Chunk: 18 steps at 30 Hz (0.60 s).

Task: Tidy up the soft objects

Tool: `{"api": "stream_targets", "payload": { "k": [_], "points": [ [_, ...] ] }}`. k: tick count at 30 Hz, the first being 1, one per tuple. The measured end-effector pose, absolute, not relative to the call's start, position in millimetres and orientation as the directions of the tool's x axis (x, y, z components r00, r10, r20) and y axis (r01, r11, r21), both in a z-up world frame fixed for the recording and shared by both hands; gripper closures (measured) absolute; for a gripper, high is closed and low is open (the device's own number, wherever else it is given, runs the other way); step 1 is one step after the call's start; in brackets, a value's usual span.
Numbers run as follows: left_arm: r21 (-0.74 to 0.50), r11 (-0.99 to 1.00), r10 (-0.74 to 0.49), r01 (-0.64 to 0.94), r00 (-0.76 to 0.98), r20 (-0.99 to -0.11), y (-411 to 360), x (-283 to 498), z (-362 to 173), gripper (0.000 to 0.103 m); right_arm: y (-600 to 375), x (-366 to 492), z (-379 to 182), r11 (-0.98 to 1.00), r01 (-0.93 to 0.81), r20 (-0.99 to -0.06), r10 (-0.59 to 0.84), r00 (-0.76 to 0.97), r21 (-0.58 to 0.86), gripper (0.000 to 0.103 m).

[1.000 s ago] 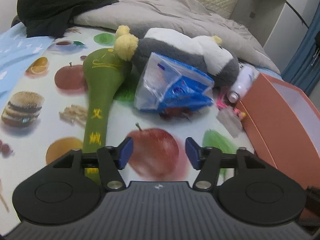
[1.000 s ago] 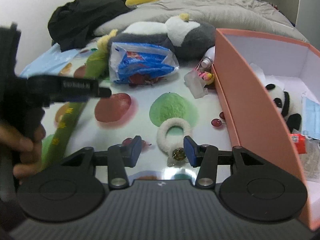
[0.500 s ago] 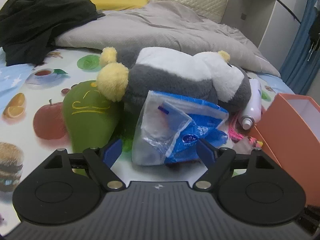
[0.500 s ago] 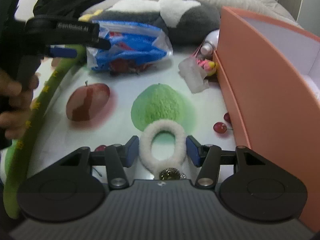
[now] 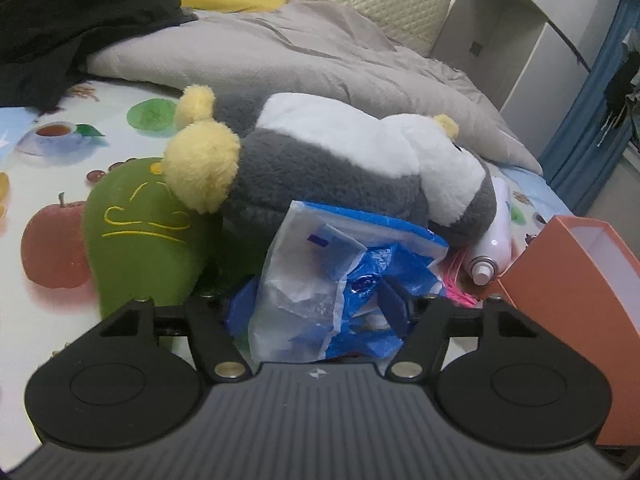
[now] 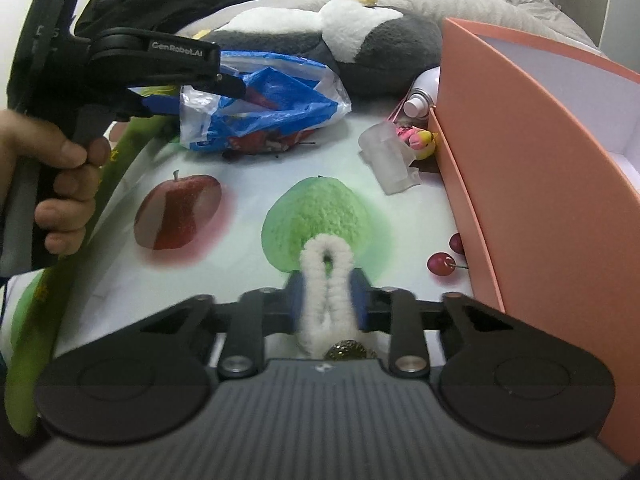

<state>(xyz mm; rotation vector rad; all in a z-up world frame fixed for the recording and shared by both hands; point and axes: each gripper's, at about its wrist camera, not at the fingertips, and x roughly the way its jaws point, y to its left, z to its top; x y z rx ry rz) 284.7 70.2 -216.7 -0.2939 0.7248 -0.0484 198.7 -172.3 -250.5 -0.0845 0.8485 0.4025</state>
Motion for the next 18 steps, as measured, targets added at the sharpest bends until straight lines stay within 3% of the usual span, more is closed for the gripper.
{"api": "stream_targets", "payload": {
  "k": [3,4,11,18],
  "points": [
    [-0.284,0.957,-0.143,-0.059,0.754,-0.641,66.5,281.5,-213.2,0.051,-173.8,197.8,-249.6,0.922,-0.376,-0.747,0.312,0.587,0.090,0.083],
    [-0.289,0.955,-0.141,-0.067,0.754,-0.642,65.5,279.5,-211.7,0.067,-173.6,197.5,-249.3,0.922,-0.376,-0.748,0.313,0.585,0.092,0.083],
    [-0.319,0.938,-0.116,-0.133,0.749,-0.652,58.5,246.1,-199.1,0.088,-179.2,193.0,-241.9,0.920,-0.369,-0.743,0.337,0.578,0.130,0.084],
    [-0.363,0.905,-0.089,-0.223,0.736,-0.671,54.0,191.8,-193.0,0.091,-184.8,181.2,-231.1,0.925,-0.351,-0.735,0.339,0.587,0.147,0.084]
  ]
}}
